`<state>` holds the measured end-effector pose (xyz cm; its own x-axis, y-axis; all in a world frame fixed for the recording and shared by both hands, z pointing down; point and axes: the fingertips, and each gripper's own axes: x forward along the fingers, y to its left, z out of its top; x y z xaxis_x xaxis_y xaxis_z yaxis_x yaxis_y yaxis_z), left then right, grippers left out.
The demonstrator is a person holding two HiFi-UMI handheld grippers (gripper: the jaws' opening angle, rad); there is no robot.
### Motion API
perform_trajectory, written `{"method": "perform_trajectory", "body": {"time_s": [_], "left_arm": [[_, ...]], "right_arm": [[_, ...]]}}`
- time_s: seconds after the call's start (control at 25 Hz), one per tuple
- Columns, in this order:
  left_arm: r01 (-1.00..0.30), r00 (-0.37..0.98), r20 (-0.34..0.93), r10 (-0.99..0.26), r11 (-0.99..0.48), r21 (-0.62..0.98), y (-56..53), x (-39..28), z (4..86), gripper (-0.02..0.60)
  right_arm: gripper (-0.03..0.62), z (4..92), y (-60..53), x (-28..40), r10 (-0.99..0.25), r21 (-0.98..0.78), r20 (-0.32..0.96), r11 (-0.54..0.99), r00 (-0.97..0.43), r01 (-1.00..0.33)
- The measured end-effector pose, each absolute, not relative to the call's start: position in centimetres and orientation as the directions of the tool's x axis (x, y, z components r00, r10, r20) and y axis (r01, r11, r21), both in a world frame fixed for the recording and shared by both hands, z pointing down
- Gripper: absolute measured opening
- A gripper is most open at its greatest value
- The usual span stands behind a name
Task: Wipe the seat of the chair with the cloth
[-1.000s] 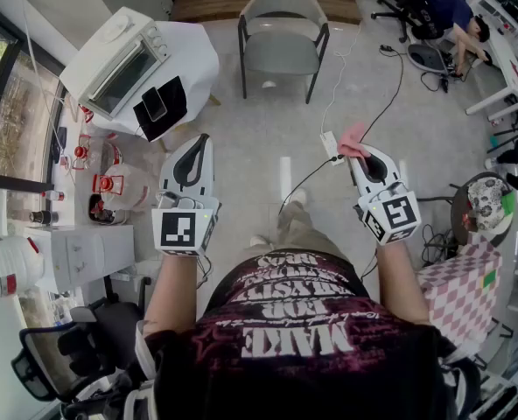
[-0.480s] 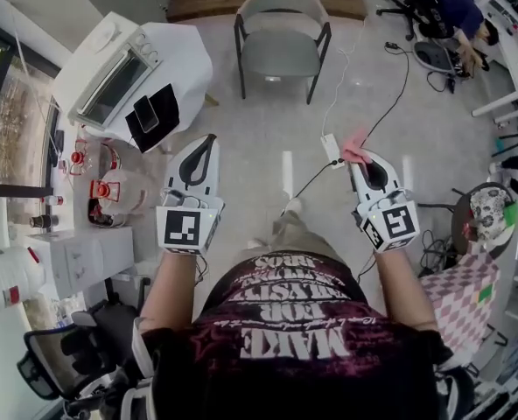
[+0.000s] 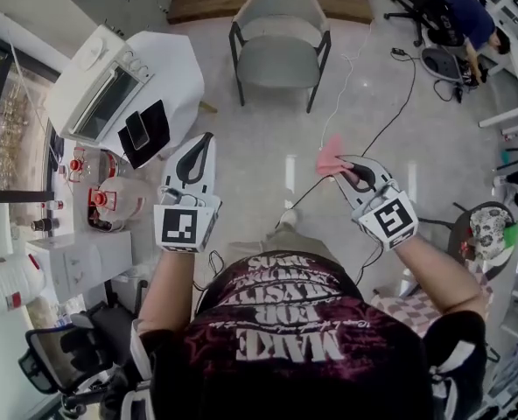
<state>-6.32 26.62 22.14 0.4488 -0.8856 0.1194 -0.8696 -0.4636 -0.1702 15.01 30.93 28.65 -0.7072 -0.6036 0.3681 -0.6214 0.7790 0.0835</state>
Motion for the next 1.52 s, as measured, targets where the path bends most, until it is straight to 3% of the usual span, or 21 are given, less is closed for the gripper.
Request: {"method": "perform_trajectory", "body": {"time_s": [0.4, 1.12, 1.52], "left_arm": [[-0.898, 0.379, 0.13, -0.916, -0.398, -0.185, 24.1, -6.0, 22.4, 0.003], [-0.861, 0.471, 0.1, -0.877, -0.481, -0.167, 11.8, -6.6, 22.0, 0.003], [-0.845, 0.504, 0.092, -0.859, -0.513, -0.154, 2.5, -9.7, 21.7, 0.003]], "right_arm": [[0.031, 27.1, 23.6, 17.4, -0.761, 0.041, 0.197, 0.637, -0.618, -0.77], [0.031, 27.8, 13.9, 16.1, -0.787, 0.028, 0.223, 0.595, -0.575, -0.803], [0.031, 26.7, 5.1, 11.7, -0.795, 0.008, 0.213, 0.582, -0.567, -0.813]]}}
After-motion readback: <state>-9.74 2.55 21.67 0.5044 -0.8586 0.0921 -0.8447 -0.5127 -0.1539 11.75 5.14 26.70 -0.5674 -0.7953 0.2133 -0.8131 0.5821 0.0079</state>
